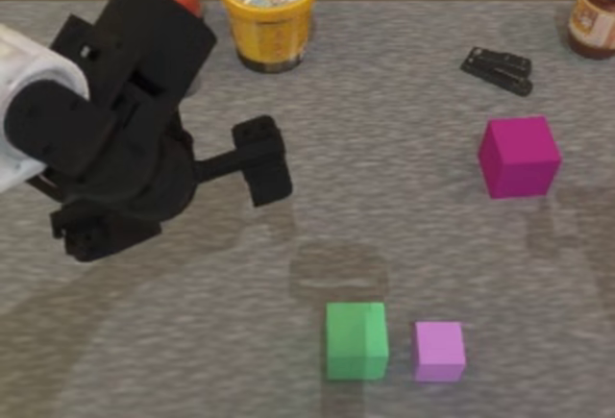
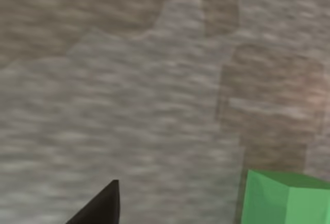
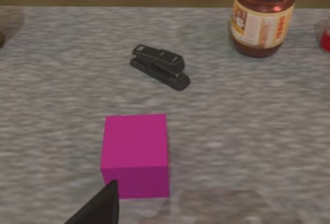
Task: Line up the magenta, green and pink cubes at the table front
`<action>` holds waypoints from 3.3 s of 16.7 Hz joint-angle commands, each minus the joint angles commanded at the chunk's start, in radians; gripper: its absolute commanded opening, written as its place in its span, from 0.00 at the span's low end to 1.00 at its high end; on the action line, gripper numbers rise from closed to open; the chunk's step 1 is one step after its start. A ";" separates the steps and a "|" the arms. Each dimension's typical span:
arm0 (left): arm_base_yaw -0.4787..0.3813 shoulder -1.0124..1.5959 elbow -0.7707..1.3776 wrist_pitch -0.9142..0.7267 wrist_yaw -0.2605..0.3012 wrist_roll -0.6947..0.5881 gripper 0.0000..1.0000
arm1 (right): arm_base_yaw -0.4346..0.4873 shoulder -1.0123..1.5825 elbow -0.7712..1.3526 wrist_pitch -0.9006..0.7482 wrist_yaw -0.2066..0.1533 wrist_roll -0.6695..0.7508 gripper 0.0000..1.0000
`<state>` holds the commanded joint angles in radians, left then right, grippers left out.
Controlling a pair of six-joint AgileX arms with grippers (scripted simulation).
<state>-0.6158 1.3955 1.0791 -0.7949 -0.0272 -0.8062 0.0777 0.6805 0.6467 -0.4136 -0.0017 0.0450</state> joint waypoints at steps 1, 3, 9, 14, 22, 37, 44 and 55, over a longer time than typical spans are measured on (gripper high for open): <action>0.049 -0.107 -0.082 0.052 -0.001 0.034 1.00 | 0.009 0.118 0.099 -0.063 0.001 0.005 1.00; 0.144 -0.317 -0.245 0.156 -0.003 0.110 1.00 | 0.027 0.365 0.303 -0.194 0.004 0.016 1.00; 0.403 -0.878 -0.698 0.459 0.001 0.402 1.00 | 0.083 1.068 0.872 -0.572 0.012 0.048 1.00; 0.557 -1.213 -0.955 0.669 0.014 0.646 1.00 | 0.118 1.461 1.240 -0.800 0.011 0.074 1.00; 0.636 -1.396 -1.079 0.795 0.027 0.806 1.00 | 0.137 1.680 1.472 -0.915 0.006 0.090 1.00; 0.636 -1.396 -1.079 0.795 0.027 0.806 1.00 | 0.139 1.748 1.231 -0.607 0.007 0.093 1.00; 0.636 -1.396 -1.079 0.795 0.027 0.806 1.00 | 0.139 1.748 1.231 -0.607 0.007 0.093 0.70; 0.636 -1.396 -1.079 0.795 0.027 0.806 1.00 | 0.139 1.748 1.231 -0.607 0.007 0.093 0.00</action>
<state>0.0200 0.0000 0.0000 0.0000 0.0000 0.0000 0.2163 2.4286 1.8781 -1.0202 0.0055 0.1376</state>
